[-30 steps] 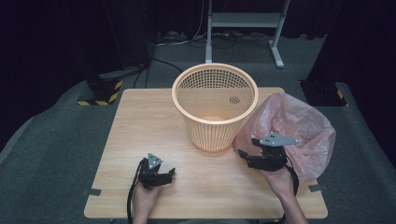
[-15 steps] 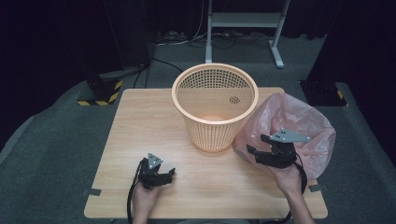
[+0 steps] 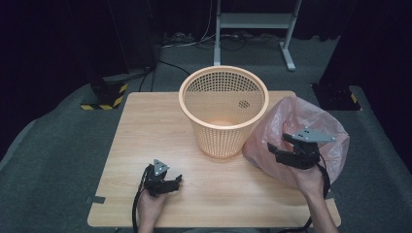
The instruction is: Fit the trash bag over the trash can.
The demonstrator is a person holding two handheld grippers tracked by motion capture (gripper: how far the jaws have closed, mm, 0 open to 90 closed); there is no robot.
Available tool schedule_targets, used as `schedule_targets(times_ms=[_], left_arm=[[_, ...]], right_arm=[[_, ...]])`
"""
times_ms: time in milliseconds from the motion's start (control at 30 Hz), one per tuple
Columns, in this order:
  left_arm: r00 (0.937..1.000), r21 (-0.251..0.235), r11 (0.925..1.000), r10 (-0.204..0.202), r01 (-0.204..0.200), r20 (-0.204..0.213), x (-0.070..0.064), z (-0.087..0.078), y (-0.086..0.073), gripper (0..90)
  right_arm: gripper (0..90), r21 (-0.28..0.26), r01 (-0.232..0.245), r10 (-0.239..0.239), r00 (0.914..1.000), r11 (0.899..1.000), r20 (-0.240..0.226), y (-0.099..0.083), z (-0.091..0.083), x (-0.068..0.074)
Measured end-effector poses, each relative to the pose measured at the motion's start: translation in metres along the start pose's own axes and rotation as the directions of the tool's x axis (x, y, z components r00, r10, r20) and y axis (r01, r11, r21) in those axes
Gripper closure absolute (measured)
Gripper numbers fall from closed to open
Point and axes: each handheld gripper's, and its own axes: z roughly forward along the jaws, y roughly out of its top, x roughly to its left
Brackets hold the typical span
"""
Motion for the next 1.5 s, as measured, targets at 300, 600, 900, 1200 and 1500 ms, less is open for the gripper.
schedule_targets(times_ms=[300, 600, 900, 1200, 1500], left_arm=[[1.0000, 0.000, 1.0000, -0.001, 0.001, -0.001, 0.000, 0.000, 0.000, 21.8], [1.0000, 0.001, 1.0000, -0.003, 0.003, -0.002, 0.000, 0.000, 0.000, 21.8], [1.0000, 0.001, 1.0000, -0.003, 0.003, -0.003, 0.000, 0.000, 0.000, 21.7], [1.0000, 0.001, 1.0000, -0.002, 0.002, -0.003, 0.000, 0.000, 0.000, 21.7], [1.0000, 0.001, 1.0000, -0.001, 0.001, -0.004, 0.000, 0.000, 0.000, 21.8]], right_arm=[[34.1, -0.023, -0.027, 0.028, 0.9973, 0.999, 0.068, 0.001, -0.007, -0.018], [35.9, 0.000, -0.068, 0.067, 0.9899, 0.998, 0.125, -0.004, -0.002, -0.038], [35.8, 0.021, -0.108, 0.104, 0.9842, 0.994, 0.143, -0.010, 0.004, -0.053], [34.4, 0.067, -0.164, 0.150, 0.9733, 0.984, 0.174, -0.021, 0.016, -0.071], [32.4, 0.113, -0.194, 0.170, 0.9669, 0.975, 0.190, -0.028, 0.026, -0.084]])
